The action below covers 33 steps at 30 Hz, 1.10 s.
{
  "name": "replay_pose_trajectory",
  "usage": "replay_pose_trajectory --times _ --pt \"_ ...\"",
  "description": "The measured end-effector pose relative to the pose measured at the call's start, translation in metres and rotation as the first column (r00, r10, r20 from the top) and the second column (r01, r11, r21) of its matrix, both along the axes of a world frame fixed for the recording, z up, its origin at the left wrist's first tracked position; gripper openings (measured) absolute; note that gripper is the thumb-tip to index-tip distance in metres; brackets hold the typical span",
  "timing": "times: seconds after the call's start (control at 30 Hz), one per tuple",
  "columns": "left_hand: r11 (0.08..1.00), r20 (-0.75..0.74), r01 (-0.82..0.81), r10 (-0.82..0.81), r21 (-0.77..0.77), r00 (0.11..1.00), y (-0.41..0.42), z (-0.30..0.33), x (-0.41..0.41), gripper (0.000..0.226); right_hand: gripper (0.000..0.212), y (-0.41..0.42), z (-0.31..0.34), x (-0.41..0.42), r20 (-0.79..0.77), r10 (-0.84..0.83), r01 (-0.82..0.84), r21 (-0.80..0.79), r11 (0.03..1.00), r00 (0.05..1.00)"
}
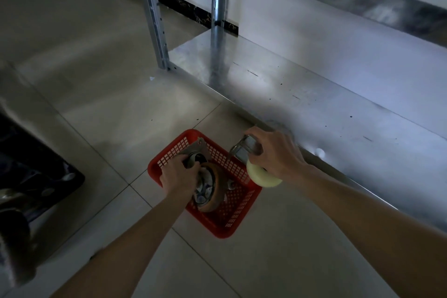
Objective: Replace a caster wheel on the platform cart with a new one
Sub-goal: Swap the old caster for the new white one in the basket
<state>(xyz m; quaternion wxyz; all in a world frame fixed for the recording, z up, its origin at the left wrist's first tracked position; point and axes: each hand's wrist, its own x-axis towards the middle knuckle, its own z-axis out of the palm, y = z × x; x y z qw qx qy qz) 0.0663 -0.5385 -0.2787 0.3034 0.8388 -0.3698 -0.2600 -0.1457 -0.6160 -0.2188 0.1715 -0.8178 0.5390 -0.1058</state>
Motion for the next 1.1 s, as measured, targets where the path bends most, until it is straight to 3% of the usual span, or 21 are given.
replay_pose_trajectory --times 0.3,0.53,0.7,0.87,1.1 --pt "0.975 0.071 0.209 -0.215 0.077 0.974 0.006 0.015 0.006 0.027 0.057 0.003 0.014 0.015 0.000 0.001 -0.001 -0.025 1.000 1.000" --pt "0.957 0.034 0.265 -0.263 -0.117 0.964 0.011 0.061 0.021 0.035 0.056 0.009 0.056 0.040 0.051 0.045 -0.039 -0.106 0.994 0.998" --pt "0.934 -0.011 0.263 -0.273 -0.242 0.962 0.026 0.099 0.054 0.054 0.058 0.014 0.092 0.064 0.104 0.064 -0.048 -0.142 0.989 0.993" --pt "0.919 -0.043 0.201 -0.228 -0.339 0.973 0.047 0.145 0.087 0.073 0.058 0.029 0.135 0.100 0.149 0.134 -0.106 -0.183 0.977 0.980" --pt "0.890 -0.088 0.136 -0.193 -0.435 0.977 0.089 0.209 0.124 0.076 0.056 0.065 0.207 0.150 0.308 0.292 -0.236 -0.205 0.950 0.906"
